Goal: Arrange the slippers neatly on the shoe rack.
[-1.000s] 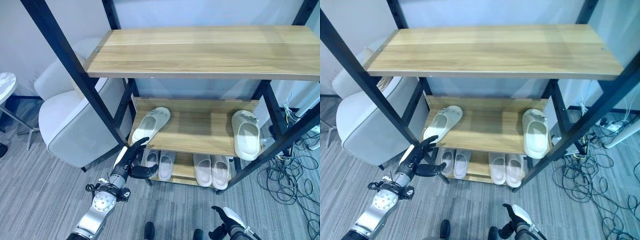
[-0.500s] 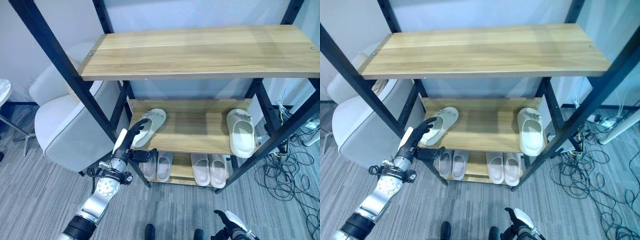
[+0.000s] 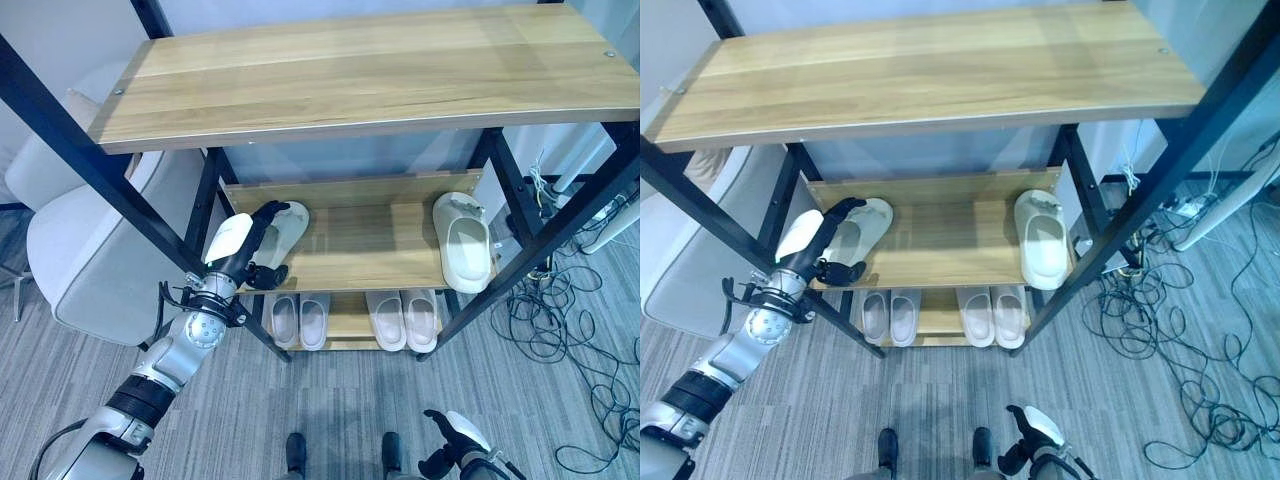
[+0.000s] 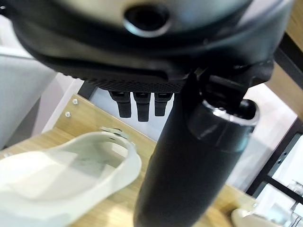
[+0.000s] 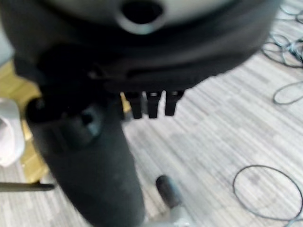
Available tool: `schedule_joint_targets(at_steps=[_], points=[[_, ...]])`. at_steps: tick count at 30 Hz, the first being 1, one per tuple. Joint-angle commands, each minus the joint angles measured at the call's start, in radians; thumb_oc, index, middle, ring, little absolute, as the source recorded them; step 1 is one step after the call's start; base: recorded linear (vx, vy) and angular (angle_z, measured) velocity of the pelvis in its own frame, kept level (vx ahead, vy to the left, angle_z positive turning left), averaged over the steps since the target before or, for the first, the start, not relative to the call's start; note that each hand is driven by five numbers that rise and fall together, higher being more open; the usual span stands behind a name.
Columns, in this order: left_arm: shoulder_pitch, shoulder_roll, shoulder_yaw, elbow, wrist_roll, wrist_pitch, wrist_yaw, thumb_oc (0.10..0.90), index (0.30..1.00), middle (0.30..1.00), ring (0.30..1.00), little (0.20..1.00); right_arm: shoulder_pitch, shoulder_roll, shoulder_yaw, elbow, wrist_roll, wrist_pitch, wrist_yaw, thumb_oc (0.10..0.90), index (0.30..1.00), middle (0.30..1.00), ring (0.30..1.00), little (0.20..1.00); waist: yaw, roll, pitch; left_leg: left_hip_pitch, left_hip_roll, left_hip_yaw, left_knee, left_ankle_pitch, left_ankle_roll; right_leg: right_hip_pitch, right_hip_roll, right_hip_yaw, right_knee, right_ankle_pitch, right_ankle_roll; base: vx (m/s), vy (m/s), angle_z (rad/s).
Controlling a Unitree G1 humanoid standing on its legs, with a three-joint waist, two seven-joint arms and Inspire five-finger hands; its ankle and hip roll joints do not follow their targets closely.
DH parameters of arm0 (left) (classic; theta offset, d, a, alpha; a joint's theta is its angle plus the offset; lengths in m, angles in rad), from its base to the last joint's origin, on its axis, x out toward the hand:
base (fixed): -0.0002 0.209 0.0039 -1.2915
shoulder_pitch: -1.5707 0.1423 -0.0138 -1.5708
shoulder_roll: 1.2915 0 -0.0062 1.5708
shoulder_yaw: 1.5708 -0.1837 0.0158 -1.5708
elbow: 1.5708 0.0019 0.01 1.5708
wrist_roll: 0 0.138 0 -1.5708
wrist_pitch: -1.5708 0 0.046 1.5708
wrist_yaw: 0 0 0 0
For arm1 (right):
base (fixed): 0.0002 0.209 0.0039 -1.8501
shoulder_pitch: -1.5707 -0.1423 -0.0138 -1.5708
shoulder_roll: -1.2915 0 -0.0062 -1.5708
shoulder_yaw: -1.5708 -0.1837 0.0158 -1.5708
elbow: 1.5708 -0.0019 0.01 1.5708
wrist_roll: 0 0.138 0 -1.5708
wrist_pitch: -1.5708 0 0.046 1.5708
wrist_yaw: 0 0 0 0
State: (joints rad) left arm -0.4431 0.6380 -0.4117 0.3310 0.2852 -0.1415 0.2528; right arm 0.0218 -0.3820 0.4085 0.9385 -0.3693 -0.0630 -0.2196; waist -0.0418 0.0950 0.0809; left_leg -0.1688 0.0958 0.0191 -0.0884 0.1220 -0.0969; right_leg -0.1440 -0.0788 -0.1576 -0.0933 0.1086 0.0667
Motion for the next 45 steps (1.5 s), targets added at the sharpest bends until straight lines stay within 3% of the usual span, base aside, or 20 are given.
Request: schedule_joint_targets(at_steps=[1,11,20,29,45], points=[[-0.201,0.089,0.002,0.044,0.073,-0.022,0.096,0.800,0.900,0.900,0.900,0.900,-0.024,-0.032,0.020,-0.017,0.023,-0.043,-0.010,0.800,0.900,0.900,0.900,0.900,-0.003,-0.034,-0.027,-0.082,-0.070,0.008,0.001,-0.037,0.009,-0.055,-0.002,0.006,0.006,-0.086,0.043,0.00,0.000,0.00],[-0.283,0.205,-0.044,0.088,0.174,-0.008,0.107,0.800,0.900,0.900,0.900,0.900,-0.027,-0.027,0.035,-0.009,0.027,-0.050,0.001,0.800,0.900,0.900,0.900,0.900,-0.002,-0.051,-0.040,-0.127,-0.070,0.016,0.001,-0.028,0.014,-0.104,-0.004,0.014,0.006,-0.069,0.041,0.00,0.000,0.00],[-0.301,0.198,-0.020,0.092,0.153,-0.002,0.128,0.800,0.900,0.900,0.900,0.900,-0.047,-0.015,0.045,0.004,0.031,-0.044,0.001,0.800,0.900,0.900,0.900,0.900,-0.001,-0.056,-0.038,-0.139,-0.071,0.019,0.001,-0.026,0.014,-0.119,-0.006,0.015,0.006,-0.063,0.038,0.00,-0.001,-0.06],[-0.395,0.226,-0.087,0.144,0.241,0.025,0.152,0.800,0.900,0.900,0.900,0.900,-0.066,-0.014,0.056,0.005,0.039,-0.051,-0.006,0.800,0.900,0.900,0.900,0.900,-0.006,-0.054,-0.025,-0.154,-0.068,0.027,0.001,-0.024,0.015,-0.142,-0.011,0.020,0.006,-0.052,0.042,0.00,0.000,0.00],[-0.547,0.194,-0.189,0.297,0.239,0.055,0.156,0.800,0.900,0.900,0.900,0.900,-0.073,-0.017,0.068,-0.006,0.054,-0.051,-0.011,0.800,0.900,0.900,0.900,0.900,-0.028,-0.064,-0.007,-0.171,-0.064,0.038,0.001,-0.025,0.020,-0.171,-0.015,0.036,0.006,-0.039,0.046,0.00,-0.002,-0.01]])
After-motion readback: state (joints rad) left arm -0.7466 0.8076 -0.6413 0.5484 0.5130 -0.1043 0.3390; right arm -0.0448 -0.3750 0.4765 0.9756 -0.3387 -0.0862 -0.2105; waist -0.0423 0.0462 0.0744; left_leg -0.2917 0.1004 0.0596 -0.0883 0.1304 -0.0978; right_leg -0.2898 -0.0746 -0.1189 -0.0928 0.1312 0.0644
